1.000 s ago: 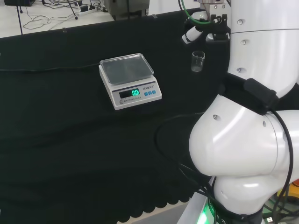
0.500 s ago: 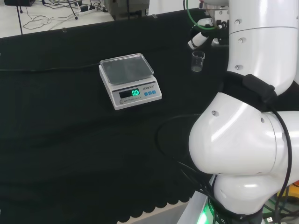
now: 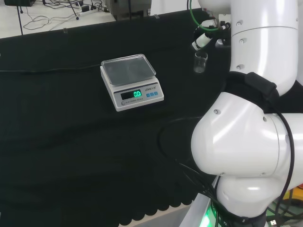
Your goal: Pick up the beaker.
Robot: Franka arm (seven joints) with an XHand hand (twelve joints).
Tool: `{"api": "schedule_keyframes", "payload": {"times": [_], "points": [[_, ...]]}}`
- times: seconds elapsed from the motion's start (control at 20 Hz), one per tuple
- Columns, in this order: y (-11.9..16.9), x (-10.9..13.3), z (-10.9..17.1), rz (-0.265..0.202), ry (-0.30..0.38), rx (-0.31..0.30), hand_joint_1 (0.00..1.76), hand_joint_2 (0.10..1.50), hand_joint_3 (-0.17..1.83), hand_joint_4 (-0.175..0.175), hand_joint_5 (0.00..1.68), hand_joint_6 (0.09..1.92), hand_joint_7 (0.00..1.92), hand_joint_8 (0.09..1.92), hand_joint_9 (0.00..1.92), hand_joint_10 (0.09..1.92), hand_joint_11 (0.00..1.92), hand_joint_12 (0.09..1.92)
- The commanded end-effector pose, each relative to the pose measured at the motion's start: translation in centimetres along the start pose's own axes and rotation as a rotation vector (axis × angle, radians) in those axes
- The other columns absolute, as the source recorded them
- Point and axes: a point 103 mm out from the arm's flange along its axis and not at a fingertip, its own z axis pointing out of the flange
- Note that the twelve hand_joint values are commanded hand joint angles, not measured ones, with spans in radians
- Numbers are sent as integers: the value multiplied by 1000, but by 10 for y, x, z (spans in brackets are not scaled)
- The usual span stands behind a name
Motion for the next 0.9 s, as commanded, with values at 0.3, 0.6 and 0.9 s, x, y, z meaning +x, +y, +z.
{"api": "schedule_keyframes", "payload": {"times": [0.3, 0.6, 0.9], "points": [[16, -10, 24, 3, 21, 68, 625, 778, 311, -25, 393, 256, 215, 676, 205, 868, 0, 1375], [21, -17, 35, 8, 29, 87, 627, 778, 311, -25, 394, 256, 217, 676, 208, 867, 0, 1389], [28, -21, 47, 18, 5, 86, 720, 768, 313, -26, 395, 254, 218, 679, 223, 871, 34, 1485]]}}
